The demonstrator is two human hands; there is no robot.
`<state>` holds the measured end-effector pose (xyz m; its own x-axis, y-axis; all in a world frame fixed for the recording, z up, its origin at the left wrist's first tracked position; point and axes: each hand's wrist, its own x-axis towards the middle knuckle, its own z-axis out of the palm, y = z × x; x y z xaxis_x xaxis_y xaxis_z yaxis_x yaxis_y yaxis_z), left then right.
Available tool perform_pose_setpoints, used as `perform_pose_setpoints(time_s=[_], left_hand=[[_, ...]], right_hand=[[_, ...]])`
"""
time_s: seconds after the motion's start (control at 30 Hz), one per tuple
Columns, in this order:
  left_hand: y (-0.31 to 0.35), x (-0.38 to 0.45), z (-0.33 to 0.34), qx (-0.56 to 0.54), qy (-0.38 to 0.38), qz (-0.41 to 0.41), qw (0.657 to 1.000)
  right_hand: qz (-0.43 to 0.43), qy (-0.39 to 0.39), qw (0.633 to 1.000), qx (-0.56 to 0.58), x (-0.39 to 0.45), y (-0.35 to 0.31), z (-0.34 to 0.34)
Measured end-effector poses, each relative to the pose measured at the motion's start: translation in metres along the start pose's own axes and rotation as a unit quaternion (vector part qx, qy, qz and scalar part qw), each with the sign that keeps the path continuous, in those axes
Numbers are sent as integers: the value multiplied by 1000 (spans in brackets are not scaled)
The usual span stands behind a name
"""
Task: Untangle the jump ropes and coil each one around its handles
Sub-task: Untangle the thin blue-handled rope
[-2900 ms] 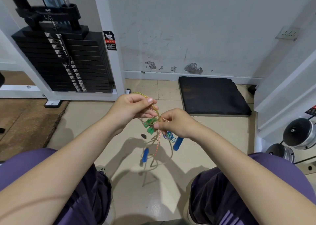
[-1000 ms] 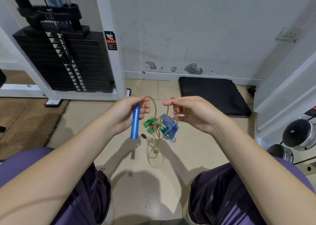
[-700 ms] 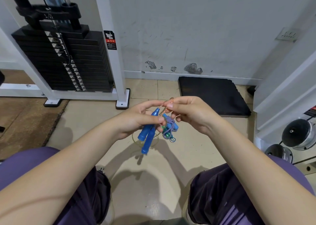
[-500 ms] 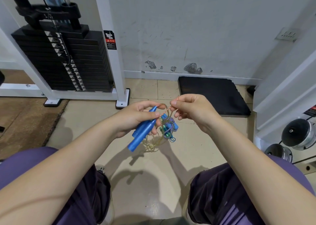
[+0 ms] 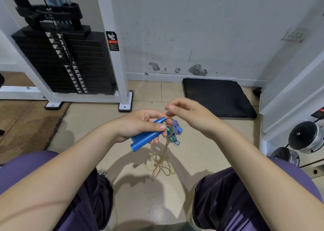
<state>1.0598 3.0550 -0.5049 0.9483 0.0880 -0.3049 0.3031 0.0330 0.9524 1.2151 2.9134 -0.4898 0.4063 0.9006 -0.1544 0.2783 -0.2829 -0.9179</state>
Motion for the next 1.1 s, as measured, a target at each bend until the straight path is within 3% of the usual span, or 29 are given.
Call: perform_pose_setpoints(time_s=[0.07, 0.17, 0.27, 0.43, 0.53, 0.73, 0.87, 0.93, 1.0, 1.1], left_hand=[[0, 0, -1, 14, 3, 1, 1000], [1, 0, -1, 10, 26, -5, 1000], [1, 0, -3, 4, 21, -24, 999], [0, 0, 4, 36, -63, -52, 996], [-4, 2, 14, 43, -61, -54, 996], [-11, 10, 16, 124, 101, -9, 987], [-4, 5, 16, 130, 64, -2, 989], [0, 3, 16, 79, 70, -4, 994], [5, 4, 11, 10, 144, 20, 989], [8, 7, -13, -175, 304, 86, 933]], right_hand=[[14, -71, 997, -10, -3, -3, 3], [48, -106, 992, -57, -6, -3, 1], [35, -92, 993, -62, -7, -5, 1], [-2, -61, 998, 6, -6, -9, 4], [-16, -47, 998, 34, -6, -9, 10], [-22, -44, 996, 75, -5, -10, 11], [-16, -57, 994, 89, -3, -7, 9], [-10, -57, 994, 92, -1, -6, 6], [2, -59, 997, 58, 1, -3, -1], [41, -67, 995, -65, 4, 8, -12]])
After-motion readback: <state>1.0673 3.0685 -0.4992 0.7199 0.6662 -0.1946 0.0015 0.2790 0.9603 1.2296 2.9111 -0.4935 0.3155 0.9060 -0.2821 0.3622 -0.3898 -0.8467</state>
